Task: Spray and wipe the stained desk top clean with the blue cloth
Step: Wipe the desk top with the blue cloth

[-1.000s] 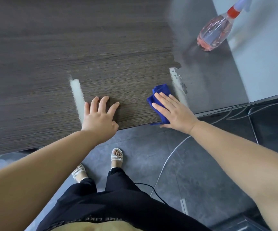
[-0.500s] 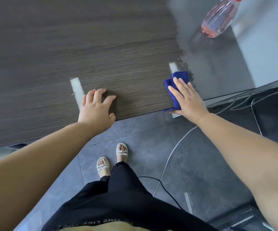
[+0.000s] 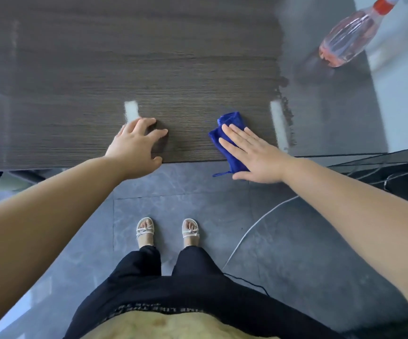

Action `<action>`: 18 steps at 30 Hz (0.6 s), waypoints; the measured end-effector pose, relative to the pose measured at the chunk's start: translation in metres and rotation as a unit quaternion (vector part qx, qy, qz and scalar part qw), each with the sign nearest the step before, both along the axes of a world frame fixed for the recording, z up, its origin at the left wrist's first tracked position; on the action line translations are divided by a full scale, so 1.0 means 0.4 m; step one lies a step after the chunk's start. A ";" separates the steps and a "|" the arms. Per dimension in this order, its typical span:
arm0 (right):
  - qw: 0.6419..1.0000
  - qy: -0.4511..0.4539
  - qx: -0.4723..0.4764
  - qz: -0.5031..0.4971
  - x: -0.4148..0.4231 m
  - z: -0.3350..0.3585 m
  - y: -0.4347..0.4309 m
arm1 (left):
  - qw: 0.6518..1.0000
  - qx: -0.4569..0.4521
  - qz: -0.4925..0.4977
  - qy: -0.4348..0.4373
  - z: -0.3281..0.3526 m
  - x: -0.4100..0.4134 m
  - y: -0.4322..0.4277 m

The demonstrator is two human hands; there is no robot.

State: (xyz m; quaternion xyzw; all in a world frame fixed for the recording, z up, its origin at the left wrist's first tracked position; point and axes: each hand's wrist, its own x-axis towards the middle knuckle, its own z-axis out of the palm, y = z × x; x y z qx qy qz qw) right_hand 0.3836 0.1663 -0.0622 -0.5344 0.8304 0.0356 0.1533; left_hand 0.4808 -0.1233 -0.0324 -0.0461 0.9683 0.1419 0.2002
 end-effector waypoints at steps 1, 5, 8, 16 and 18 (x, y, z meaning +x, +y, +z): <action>1.000 0.013 -0.010 0.007 0.002 -0.002 0.003 | 1.000 0.007 0.010 0.000 -0.003 0.005 0.004; 0.994 0.076 -0.073 -0.004 0.006 -0.038 -0.041 | 0.997 0.008 0.078 0.029 -0.009 0.039 0.018; 0.989 0.101 -0.108 0.020 0.027 -0.061 -0.135 | 0.990 -0.011 0.130 0.045 -0.007 0.073 -0.001; 0.981 0.112 -0.136 0.076 -0.003 -0.057 -0.073 | 0.978 -0.034 0.205 0.035 -0.008 0.131 -0.118; 0.983 0.114 -0.133 0.053 -0.007 -0.055 -0.031 | 0.980 -0.043 0.193 0.031 -0.016 0.140 -0.128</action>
